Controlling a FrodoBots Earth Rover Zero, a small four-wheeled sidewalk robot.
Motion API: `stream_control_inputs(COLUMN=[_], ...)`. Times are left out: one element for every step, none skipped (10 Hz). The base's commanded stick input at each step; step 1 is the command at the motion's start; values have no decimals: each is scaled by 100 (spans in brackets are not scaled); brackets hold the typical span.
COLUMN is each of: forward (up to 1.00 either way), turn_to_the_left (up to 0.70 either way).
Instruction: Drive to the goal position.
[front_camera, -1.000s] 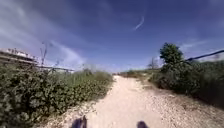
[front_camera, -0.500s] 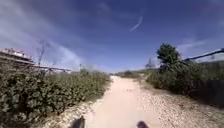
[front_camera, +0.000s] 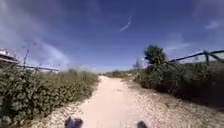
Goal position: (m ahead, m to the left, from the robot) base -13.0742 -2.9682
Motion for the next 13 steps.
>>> stream_control_inputs(forward=[0, 0, 0, 0, 0, 0, 0, 0, 0, 0, 0, 0, 0], turn_to_the_left=[-70, -70, -70, -70, -70, -70, -70, -70, -70, -70, -70, -70, -70])
